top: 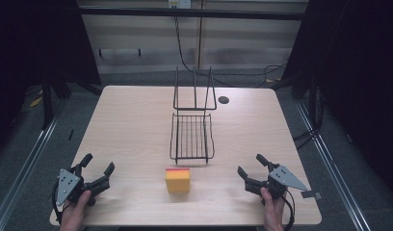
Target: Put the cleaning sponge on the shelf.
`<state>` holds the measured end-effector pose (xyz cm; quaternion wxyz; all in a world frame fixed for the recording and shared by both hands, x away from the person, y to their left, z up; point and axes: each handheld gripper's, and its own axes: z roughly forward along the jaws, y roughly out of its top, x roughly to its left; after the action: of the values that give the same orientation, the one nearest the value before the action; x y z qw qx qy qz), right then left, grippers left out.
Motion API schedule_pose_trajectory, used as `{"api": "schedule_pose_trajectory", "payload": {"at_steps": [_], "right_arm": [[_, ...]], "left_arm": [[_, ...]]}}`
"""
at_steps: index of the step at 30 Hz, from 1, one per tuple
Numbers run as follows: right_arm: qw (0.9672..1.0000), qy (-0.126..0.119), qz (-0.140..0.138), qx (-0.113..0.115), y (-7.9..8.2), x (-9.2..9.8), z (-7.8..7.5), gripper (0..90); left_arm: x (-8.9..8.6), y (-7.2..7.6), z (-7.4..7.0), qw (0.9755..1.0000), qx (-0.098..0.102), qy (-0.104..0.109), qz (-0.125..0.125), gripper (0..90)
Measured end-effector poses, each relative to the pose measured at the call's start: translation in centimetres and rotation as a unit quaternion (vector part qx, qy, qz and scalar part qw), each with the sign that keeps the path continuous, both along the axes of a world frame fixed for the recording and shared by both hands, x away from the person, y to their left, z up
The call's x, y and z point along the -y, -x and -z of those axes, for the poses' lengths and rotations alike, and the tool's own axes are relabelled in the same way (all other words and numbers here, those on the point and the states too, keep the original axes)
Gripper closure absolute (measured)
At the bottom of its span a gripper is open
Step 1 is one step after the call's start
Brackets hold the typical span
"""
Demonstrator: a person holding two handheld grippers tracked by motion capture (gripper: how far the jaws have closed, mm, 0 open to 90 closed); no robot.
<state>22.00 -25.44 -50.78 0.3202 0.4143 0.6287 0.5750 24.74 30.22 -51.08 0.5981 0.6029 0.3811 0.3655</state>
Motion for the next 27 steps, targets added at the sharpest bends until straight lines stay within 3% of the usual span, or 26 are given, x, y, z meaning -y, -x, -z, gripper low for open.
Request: {"api": "schedule_pose_trajectory", "payload": {"at_steps": [6, 12, 16, 18, 24, 27], "right_arm": [[0.9991, -0.029, 0.000, -0.031, -0.4, 0.6, -0.1, 14.6], [0.9987, -0.006, -0.025, -0.044, -0.4, 0.5, -0.2, 14.6], [0.9964, -0.013, -0.046, -0.070, -0.4, 0.6, -0.2, 16.1], [0.9961, 0.003, -0.051, -0.072, -0.4, 0.3, -0.4, 17.2], [0.9922, 0.014, -0.088, -0.087, -0.3, -0.6, -0.7, 18.6], [0.9919, 0.010, -0.098, -0.080, -0.2, -0.7, -0.8, 20.6]], "left_arm": [[0.0, 0.0, 0.0, 1.0000, 0.000, 0.000, 0.000, 15.6], [0.0, 0.0, 0.0, 1.0000, 0.000, 0.000, 0.000, 15.6], [0.0, 0.0, 0.0, 1.0000, 0.000, 0.000, 0.000, 15.6], [0.0, 0.0, 0.0, 1.0000, 0.000, 0.000, 0.000, 15.6], [0.0, 0.0, 0.0, 1.0000, 0.000, 0.002, 0.000, 15.6], [0.0, 0.0, 0.0, 1.0000, 0.000, 0.001, -0.001, 15.6]]}}
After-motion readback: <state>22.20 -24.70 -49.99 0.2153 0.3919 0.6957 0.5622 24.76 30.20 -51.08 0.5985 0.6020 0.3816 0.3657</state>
